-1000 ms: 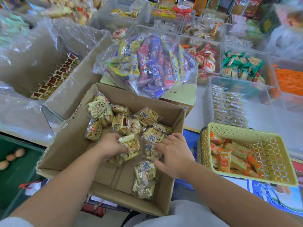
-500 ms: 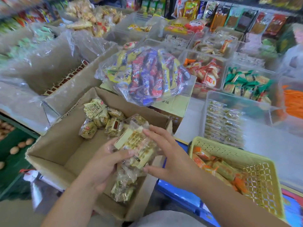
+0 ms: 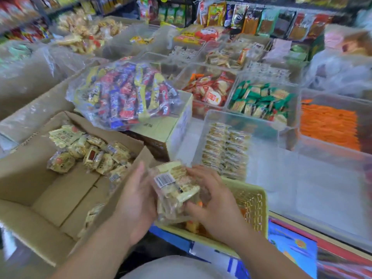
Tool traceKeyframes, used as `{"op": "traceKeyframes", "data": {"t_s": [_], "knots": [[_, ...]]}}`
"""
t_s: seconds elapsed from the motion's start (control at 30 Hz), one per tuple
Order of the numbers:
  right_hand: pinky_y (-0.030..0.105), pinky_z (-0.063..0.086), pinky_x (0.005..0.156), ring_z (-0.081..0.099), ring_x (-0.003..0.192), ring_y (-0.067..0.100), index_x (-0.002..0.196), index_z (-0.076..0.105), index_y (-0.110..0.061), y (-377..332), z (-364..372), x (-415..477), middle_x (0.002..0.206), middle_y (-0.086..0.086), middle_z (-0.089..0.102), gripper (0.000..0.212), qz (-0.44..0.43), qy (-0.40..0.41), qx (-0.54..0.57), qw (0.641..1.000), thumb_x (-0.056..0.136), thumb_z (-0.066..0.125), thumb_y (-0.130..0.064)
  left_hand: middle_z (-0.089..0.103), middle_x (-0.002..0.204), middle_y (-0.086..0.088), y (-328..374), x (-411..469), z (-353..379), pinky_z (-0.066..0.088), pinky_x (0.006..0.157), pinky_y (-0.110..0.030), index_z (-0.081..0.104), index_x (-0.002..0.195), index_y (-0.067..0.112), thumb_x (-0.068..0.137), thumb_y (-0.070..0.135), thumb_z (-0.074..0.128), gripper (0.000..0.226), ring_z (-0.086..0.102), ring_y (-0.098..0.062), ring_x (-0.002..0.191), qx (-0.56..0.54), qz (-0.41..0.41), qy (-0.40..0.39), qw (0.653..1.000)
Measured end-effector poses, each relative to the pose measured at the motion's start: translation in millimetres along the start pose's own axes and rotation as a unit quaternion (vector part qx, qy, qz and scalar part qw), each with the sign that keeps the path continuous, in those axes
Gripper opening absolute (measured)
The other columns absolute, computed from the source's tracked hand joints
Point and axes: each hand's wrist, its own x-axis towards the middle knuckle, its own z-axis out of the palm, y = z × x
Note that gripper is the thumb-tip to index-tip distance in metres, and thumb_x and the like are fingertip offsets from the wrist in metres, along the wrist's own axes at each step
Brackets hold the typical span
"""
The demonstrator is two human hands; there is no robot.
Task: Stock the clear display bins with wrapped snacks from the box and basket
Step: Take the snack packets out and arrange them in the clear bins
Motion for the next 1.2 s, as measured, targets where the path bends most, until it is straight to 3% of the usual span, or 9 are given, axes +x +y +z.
{"op": "traceKeyframes", "data": {"t_s": [0.13, 0.27, 0.33, 0.43, 0.6, 0.7, 0.8, 1.0, 1.2], "knots": [[0.012, 0.051, 0.077, 0.066, 0.098, 0.002, 0.122, 0.061, -0.05, 12, -29, -12, 0.111, -0.023, 0.067, 0.043, 0.073, 0.042, 0.081, 0.993, 0.082, 0.064, -0.064, 0.072, 0.128, -0.014, -16, 16, 28, 0.061, 0.083, -0.054, 0.073, 0.127, 0.024, 0.08, 0.084, 0.042, 0.082, 0.071, -0.034, 0.115, 0.045, -0.044, 0.024, 0.998], [0.037, 0.058, 0.087, 0.071, 0.101, 0.007, 0.107, 0.067, -0.057, 20, -49, -12, 0.109, -0.015, 0.075, 0.034, 0.159, 0.065, 0.188, 0.967, 0.087, 0.048, -0.077, 0.078, 0.114, -0.001, -24, 23, 47, 0.063, 0.068, -0.034, 0.076, 0.118, 0.031, 0.088, 0.047, 0.069, 0.035, 0.076, -0.017, 0.101, 0.162, -0.04, -0.009, 0.986], [0.028, 0.058, 0.082, 0.07, 0.1, -0.001, 0.102, 0.068, -0.061, 22, -57, -9, 0.107, -0.023, 0.074, 0.024, 0.175, 0.06, 0.22, 0.958, 0.094, 0.047, -0.068, 0.079, 0.107, 0.008, -25, 27, 52, 0.06, 0.06, -0.024, 0.075, 0.114, 0.039, 0.078, 0.032, 0.081, 0.037, 0.076, -0.007, 0.09, 0.215, -0.023, 0.008, 0.976], [0.013, 0.053, 0.072, 0.069, 0.095, -0.006, 0.102, 0.071, -0.055, 29, -71, -5, 0.104, -0.023, 0.075, 0.02, 0.193, 0.07, 0.242, 0.948, 0.094, 0.054, -0.061, 0.073, 0.121, 0.003, -27, 37, 58, 0.057, 0.085, -0.043, 0.074, 0.11, 0.045, 0.081, 0.02, 0.084, 0.04, 0.071, -0.019, 0.108, 0.274, -0.023, 0.037, 0.961], [0.041, 0.057, 0.09, 0.07, 0.106, 0.019, 0.108, 0.07, -0.033, 56, -90, 3, 0.111, -0.003, 0.075, 0.018, 0.184, 0.135, 0.276, 0.934, 0.092, 0.063, -0.029, 0.077, 0.114, -0.012, -22, 55, 64, 0.064, 0.073, -0.047, 0.076, 0.105, 0.038, 0.091, 0.004, 0.07, 0.037, 0.076, -0.036, 0.098, 0.259, -0.032, 0.037, 0.965], [0.039, 0.06, 0.075, 0.072, 0.095, 0.02, 0.112, 0.061, -0.039, 69, -100, 11, 0.103, -0.005, 0.075, 0.033, 0.174, 0.163, 0.304, 0.922, 0.085, 0.067, -0.019, 0.078, 0.112, -0.011, -20, 69, 68, 0.062, 0.08, -0.053, 0.076, 0.103, 0.038, 0.091, 0.003, 0.068, 0.038, 0.076, -0.037, 0.099, 0.271, -0.035, 0.044, 0.961], [0.024, 0.056, 0.064, 0.071, 0.086, 0.012, 0.121, 0.052, -0.043, 75, -108, 16, 0.104, -0.006, 0.073, 0.048, 0.15, 0.166, 0.296, 0.929, 0.083, 0.071, -0.021, 0.078, 0.111, -0.01, -18, 78, 73, 0.06, 0.082, -0.056, 0.075, 0.104, 0.038, 0.093, 0.005, 0.067, 0.036, 0.075, -0.038, 0.1, 0.279, -0.037, 0.048, 0.958], [0.041, 0.056, 0.073, 0.068, 0.105, 0.037, 0.126, 0.06, -0.03, 85, -123, 28, 0.123, 0.005, 0.07, 0.035, 0.147, 0.101, 0.326, 0.928, 0.094, 0.047, -0.036, 0.078, 0.111, -0.006, -13, 95, 82, 0.06, 0.085, -0.064, 0.074, 0.11, 0.04, 0.088, 0.012, 0.07, 0.036, 0.076, -0.037, 0.097, 0.302, -0.041, 0.019, 0.952], [0.04, 0.06, 0.071, 0.071, 0.097, 0.039, 0.12, 0.055, -0.03, 89, -128, 30, 0.125, 0.005, 0.069, 0.045, 0.144, 0.088, 0.307, 0.936, 0.088, 0.045, 0.0, 0.073, 0.114, 0.018, -6, 108, 92, 0.059, 0.055, -0.027, 0.072, 0.114, 0.051, 0.085, 0.016, 0.07, 0.045, 0.077, -0.013, 0.082, 0.344, -0.052, -0.018, 0.937]]}}
